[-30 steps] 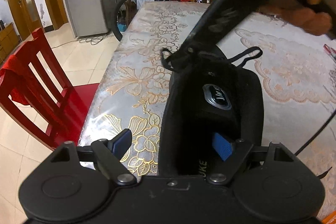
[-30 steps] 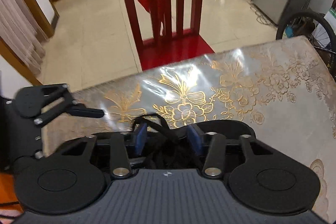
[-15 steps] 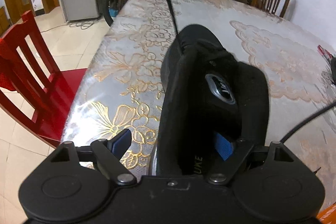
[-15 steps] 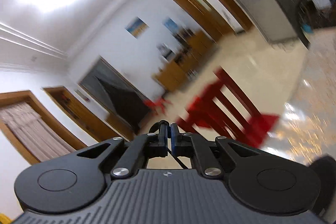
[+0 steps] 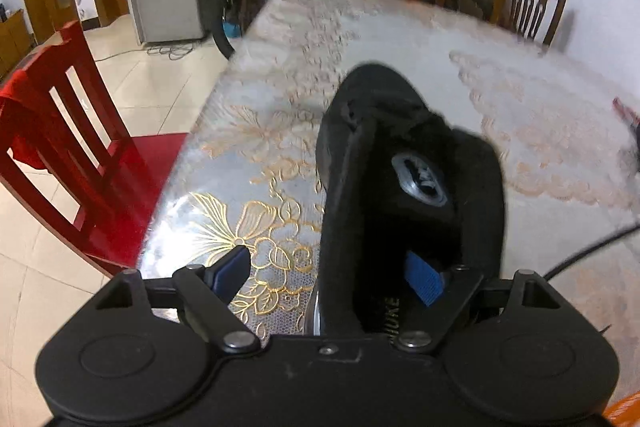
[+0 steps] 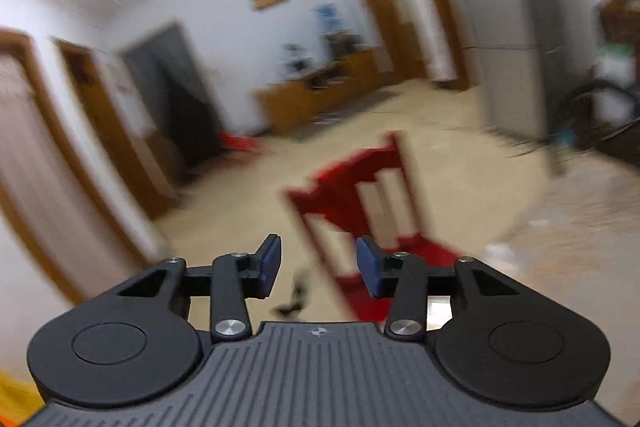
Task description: Lace up shoes with both hands
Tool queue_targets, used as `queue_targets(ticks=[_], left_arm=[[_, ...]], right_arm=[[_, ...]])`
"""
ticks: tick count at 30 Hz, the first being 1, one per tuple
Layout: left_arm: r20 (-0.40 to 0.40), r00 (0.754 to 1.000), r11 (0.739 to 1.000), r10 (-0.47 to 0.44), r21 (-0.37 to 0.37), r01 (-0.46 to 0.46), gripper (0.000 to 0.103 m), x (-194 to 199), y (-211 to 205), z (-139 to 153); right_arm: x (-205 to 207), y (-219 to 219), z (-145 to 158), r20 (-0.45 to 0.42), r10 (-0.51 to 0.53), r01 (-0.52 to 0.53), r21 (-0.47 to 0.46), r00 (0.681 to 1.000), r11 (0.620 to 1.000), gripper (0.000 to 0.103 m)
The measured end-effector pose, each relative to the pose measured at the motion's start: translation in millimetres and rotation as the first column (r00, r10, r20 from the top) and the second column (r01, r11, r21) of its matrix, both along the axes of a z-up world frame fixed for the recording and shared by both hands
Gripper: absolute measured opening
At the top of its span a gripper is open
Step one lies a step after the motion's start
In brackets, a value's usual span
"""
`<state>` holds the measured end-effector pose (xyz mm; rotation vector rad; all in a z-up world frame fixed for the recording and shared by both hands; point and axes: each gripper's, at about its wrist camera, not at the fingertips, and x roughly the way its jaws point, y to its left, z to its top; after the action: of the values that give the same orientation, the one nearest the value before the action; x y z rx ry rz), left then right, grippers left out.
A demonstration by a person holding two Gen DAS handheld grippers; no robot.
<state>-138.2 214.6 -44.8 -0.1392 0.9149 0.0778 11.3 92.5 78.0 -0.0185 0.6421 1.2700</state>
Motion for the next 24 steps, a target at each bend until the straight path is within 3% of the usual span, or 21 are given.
queue_targets(ticks=[4,10,16,17,19,22,24], left_arm=[[0.016,0.999,0.997,0.049,-0.055,-0.048,0.082,-12.1,12.7,13.8],[0.011,0.995,0.995,0.098,-0.023,-0.098,0.082,-22.6,13.2,25.5],[-0.018,0.998,0.998,0.068,0.020,-0.067,0.082,-27.1,-5.0,27.8],[-0.014,0.998,0.998,0.062,0.020,-0.062,0.082,-27.3,-9.0,28.8],[-0.008,0.999,0.999,0.050,0.022,-0.050,0.082,-25.4,-15.7,29.9],[-0.004,1.000,1.000,0.020,0.024,-0.020,0.082,-22.4,-24.1,30.7],[-0.001,1.000,1.000,-0.017,0.026,0.017,0.082,-18.1,-26.2,30.6]], right_arm=[[5.6,-35.5,-35.7,-0.035,-0.214,0.209,-0.115,0.976,0.971,0.060],[-16.1,-107.9,-96.6,-0.176,-0.407,0.368,-0.215,0.896,0.905,0.060],[-50.3,-151.9,-117.2,-0.114,-0.398,0.335,-0.363,0.910,0.870,0.060],[-56.4,-158.8,-118.6,-0.125,-0.401,0.324,-0.399,0.907,0.858,0.056],[-59.4,-173.5,-130.4,-0.250,-0.438,0.291,-0.464,0.863,0.837,0.052],[-69.3,-199.0,-152.6,-0.459,-0.479,0.223,-0.506,0.748,0.833,0.052],[-79.7,-204.9,-156.6,-0.504,-0.494,0.190,-0.538,0.709,0.821,0.052]])
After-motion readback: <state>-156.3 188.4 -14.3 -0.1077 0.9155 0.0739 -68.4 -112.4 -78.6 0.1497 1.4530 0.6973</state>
